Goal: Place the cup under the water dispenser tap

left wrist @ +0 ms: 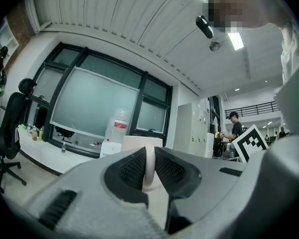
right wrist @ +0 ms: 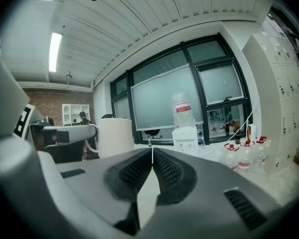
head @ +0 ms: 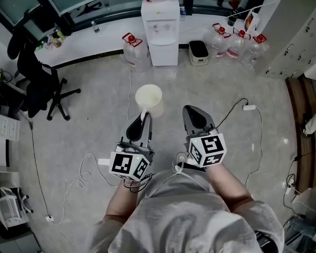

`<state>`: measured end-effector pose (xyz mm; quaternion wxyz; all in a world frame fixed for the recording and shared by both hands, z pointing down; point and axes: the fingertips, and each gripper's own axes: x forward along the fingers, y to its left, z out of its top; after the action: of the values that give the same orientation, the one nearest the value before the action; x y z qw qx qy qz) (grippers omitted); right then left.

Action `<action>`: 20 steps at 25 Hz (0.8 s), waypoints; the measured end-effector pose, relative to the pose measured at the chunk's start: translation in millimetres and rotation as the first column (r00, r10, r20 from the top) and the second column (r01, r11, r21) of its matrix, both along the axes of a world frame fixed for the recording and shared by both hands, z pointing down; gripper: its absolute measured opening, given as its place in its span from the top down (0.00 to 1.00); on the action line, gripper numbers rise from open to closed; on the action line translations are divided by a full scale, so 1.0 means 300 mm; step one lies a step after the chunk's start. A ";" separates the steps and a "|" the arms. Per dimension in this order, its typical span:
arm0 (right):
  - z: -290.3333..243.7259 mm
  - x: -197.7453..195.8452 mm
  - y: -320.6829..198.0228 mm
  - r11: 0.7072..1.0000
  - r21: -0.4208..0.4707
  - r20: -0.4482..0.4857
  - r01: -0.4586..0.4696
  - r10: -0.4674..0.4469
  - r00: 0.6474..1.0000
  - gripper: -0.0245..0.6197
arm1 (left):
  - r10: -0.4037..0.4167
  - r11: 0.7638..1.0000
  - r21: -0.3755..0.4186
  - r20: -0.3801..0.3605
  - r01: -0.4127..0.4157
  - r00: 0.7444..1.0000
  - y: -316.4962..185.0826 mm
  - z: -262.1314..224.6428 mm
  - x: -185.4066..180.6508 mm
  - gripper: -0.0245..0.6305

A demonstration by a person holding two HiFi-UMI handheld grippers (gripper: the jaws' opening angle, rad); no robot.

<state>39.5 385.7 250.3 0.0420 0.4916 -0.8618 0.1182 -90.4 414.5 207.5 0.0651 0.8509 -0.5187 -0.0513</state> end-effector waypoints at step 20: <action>0.175 0.193 -0.665 0.988 -0.137 -0.030 -0.077 0.074 0.997 0.92 | 0.110 0.990 -0.090 0.022 -0.108 0.994 -0.725 0.133 0.195 0.88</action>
<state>97.3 186.2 302.7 0.0820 0.5211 -0.8318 0.1730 -31.9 197.0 247.4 0.0985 0.8749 -0.4741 -0.0132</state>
